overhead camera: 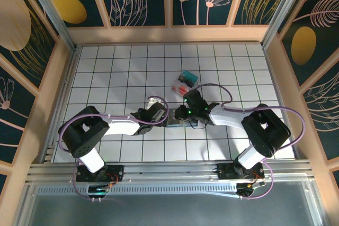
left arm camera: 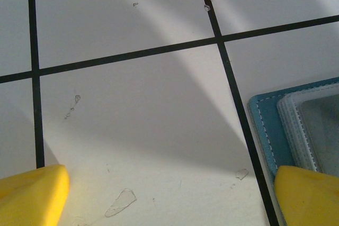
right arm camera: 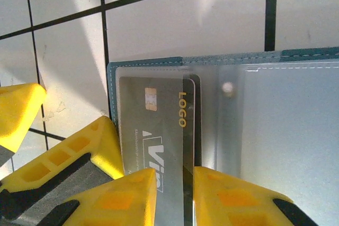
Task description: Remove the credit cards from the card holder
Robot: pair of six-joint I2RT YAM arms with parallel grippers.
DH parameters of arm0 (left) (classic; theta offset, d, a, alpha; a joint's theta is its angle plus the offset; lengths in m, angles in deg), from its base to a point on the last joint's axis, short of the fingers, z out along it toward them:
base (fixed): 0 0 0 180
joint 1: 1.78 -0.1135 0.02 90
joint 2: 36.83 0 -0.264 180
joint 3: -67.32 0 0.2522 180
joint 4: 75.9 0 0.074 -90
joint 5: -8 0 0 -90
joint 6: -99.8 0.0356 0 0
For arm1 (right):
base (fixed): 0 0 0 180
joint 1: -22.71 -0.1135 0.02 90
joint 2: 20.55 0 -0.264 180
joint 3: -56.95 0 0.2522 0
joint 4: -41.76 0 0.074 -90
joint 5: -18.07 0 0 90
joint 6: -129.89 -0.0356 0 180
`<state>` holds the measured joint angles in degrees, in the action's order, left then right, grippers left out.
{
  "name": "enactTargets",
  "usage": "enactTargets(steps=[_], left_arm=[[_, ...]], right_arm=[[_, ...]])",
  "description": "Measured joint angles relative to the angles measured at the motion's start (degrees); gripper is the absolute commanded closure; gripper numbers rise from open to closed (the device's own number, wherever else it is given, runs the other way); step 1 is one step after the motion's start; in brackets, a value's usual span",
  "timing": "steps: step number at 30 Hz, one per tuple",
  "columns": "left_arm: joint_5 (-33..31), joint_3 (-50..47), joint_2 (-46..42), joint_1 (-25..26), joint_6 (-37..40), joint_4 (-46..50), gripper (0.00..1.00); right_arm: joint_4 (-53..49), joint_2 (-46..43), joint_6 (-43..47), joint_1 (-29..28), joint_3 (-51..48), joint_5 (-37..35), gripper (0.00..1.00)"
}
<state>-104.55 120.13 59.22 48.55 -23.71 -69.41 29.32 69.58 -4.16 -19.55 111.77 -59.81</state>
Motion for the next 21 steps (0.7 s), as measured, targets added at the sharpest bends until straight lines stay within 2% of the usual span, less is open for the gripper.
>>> enactTargets(steps=[21], left_arm=[[-0.07,-0.02,-0.02,0.28,-0.37,0.04,0.01]], right_arm=[[12.61,-0.57,-1.79,2.40,-6.27,7.37,0.76]])
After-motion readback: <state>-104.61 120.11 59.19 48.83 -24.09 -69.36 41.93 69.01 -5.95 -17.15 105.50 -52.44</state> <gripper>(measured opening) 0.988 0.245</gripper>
